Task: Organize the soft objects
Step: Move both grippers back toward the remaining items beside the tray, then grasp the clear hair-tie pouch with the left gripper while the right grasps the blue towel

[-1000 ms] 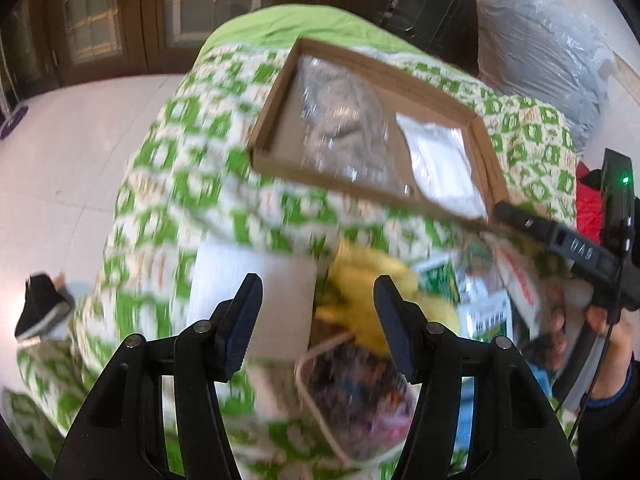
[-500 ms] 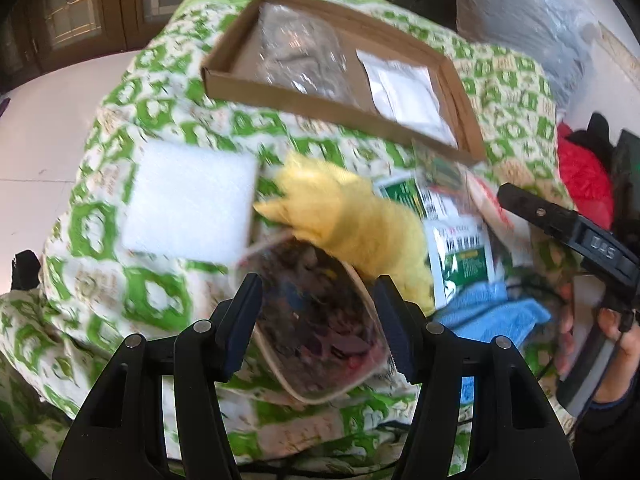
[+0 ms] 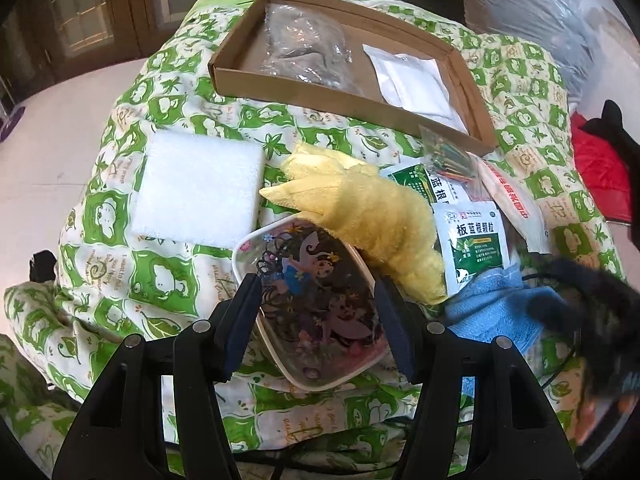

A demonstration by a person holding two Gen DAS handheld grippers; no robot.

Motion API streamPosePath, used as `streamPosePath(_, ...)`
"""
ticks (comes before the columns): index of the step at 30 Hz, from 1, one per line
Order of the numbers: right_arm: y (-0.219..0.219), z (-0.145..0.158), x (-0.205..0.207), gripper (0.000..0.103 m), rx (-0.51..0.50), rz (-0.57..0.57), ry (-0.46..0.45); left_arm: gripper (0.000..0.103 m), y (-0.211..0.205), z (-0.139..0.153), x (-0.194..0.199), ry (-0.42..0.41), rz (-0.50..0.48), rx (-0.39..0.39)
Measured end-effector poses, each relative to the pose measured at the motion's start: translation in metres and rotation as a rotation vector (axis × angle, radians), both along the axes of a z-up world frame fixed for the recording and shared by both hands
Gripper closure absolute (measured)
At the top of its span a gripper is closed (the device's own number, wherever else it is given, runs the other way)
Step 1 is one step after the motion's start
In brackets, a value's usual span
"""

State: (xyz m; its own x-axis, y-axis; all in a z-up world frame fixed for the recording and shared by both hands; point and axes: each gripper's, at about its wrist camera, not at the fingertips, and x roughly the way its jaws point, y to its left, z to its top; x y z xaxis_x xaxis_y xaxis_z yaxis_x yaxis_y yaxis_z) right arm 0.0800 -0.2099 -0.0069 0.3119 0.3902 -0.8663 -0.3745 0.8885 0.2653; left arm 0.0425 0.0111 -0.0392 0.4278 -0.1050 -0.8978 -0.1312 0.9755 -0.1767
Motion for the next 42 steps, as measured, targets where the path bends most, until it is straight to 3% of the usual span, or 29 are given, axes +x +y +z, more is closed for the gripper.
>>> streamPosePath(3, 0.004, -0.003, -0.017, 0.001, -0.015, 0.042, 0.034, 0.042, -0.004, 0.000, 0.000, 0.002, -0.013, 0.023)
streamPosePath(4, 0.007, -0.004, -0.022, 0.001, -0.027, 0.054, 0.041, 0.035, -0.005, 0.000, 0.000, 0.004, -0.019, 0.026)
streamPosePath(6, 0.013, -0.010, -0.031, 0.001, -0.055, 0.082, 0.055, 0.032, -0.009, -0.002, 0.001, 0.009, -0.033, 0.031)
streamPosePath(13, 0.032, -0.038, -0.031, 0.000, -0.187, 0.112, 0.021, 0.031, -0.009, -0.006, 0.005, 0.030, -0.033, 0.043)
streamPosePath(16, 0.035, -0.043, -0.030, 0.001, -0.200, 0.115, 0.012, 0.031, -0.009, -0.007, 0.006, 0.035, -0.029, 0.042)
streamPosePath(21, 0.025, -0.031, -0.028, 0.033, -0.130, 0.097, 0.000, 0.031, -0.006, 0.001, 0.000, -0.004, 0.004, 0.074)
streamPosePath(22, 0.024, -0.029, -0.029, 0.042, -0.114, 0.098, 0.001, 0.031, -0.005, 0.002, -0.001, -0.010, 0.009, 0.070)
streamPosePath(23, 0.023, -0.028, -0.029, 0.058, -0.073, 0.109, 0.023, 0.031, -0.004, 0.002, -0.001, -0.014, 0.013, 0.063)
streamPosePath(24, 0.021, -0.028, -0.028, 0.059, -0.045, 0.112, 0.049, 0.031, -0.003, 0.002, -0.001, -0.012, 0.015, 0.061)
streamPosePath(28, 0.026, -0.029, -0.031, 0.059, -0.066, 0.133, 0.035, 0.030, -0.005, -0.006, 0.004, 0.030, 0.006, 0.073)
streamPosePath(30, 0.026, -0.032, -0.029, 0.058, -0.057, 0.125, 0.050, 0.021, -0.008, -0.008, 0.005, 0.043, -0.001, 0.084)
streamPosePath(38, 0.029, -0.047, -0.029, 0.043, -0.034, 0.107, 0.122, 0.019, -0.006, -0.021, 0.013, 0.104, 0.004, 0.032)
streamPosePath(42, 0.033, -0.052, -0.028, 0.042, -0.043, 0.113, 0.125, 0.017, -0.006, -0.024, 0.016, 0.114, 0.010, 0.010)
